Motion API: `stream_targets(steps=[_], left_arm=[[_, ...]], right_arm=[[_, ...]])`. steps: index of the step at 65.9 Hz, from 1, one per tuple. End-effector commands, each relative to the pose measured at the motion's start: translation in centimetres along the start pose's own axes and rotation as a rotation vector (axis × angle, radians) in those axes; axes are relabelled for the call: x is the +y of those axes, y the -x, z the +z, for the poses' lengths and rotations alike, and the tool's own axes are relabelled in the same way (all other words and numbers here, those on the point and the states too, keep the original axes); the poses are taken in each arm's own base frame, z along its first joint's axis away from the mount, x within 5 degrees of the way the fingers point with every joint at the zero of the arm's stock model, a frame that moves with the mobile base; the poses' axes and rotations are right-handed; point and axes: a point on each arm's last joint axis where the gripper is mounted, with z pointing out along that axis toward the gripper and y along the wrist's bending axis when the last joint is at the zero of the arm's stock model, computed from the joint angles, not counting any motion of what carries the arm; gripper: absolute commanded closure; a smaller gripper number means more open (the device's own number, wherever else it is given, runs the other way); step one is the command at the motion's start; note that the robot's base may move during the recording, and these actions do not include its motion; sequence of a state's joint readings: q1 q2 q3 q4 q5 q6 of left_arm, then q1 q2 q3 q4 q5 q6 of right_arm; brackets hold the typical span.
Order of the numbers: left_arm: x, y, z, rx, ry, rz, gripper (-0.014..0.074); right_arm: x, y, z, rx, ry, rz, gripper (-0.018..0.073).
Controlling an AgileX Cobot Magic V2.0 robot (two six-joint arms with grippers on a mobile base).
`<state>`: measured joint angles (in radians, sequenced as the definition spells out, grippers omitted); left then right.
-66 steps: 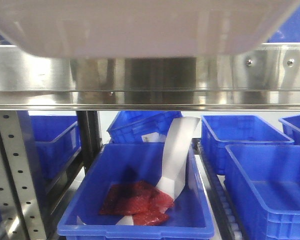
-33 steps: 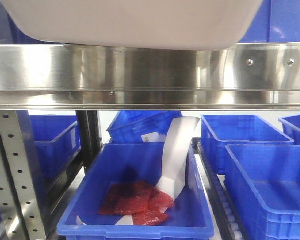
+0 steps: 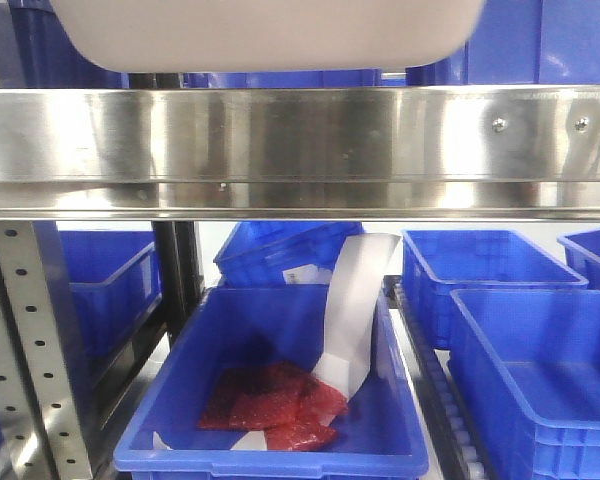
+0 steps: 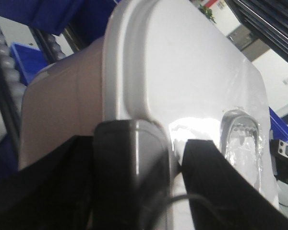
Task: Grab white bin and place on right shelf
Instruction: 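Push the bin forward onto the upper roller shelf with both grippers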
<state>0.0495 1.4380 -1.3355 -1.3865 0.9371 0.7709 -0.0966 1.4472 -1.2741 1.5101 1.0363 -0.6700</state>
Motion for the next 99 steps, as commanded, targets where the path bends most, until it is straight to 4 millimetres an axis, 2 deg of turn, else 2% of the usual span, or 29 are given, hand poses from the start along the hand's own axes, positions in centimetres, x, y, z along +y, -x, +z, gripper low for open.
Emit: stream_targets(steps=[1, 8, 18, 29, 43, 53, 65, 76, 99], left_arm=[[-4.9, 0.5, 0.5, 0.026, -0.265, -0.003, 0.0346], [-4.3, 1.4, 1.5, 0.008, -0.249, -0.001, 0.0346], [-3.5, 2.2, 2.2, -0.019, -0.225, -0.001, 0.0346], [-1.7, 2.0, 3.4, -0.008, -0.189, -0.032, 0.0346], [0.0, 2.0, 4.4, -0.014, -0.146, -0.061, 0.0344], [0.6, 2.1, 4.5, -0.038, -0.093, -0.052, 0.0309], [0.9, 2.4, 4.5, -0.063, -0.059, -0.049, 0.0204], [1.4, 2.6, 4.5, -0.087, -0.008, -0.035, 0.0204], [2.6, 3.2, 3.5, -0.116, 0.047, -0.027, 0.0208]], right_arm=[[4.0, 0.1, 1.5, 0.039, 0.237, 0.0, 0.0251], [3.5, 1.0, 2.9, 0.051, 0.247, -0.003, 0.0251], [2.8, 2.3, 3.9, 0.038, 0.245, -0.011, 0.025], [1.5, 3.3, 4.8, 0.003, 0.21, 0.003, 0.0246], [-0.4, 3.4, 5.6, -0.002, 0.157, 0.023, 0.0099], [-1.3, 3.8, 5.9, -0.05, 0.098, 0.024, 0.0091], [-2.8, 4.9, 5.3, -0.126, 0.023, 0.029, 0.0078], [-4.5, 5.7, 4.2, -0.145, -0.033, 0.024, 0.0046], [-5.9, 6.7, 2.1, -0.164, -0.096, 0.002, 0.0044]])
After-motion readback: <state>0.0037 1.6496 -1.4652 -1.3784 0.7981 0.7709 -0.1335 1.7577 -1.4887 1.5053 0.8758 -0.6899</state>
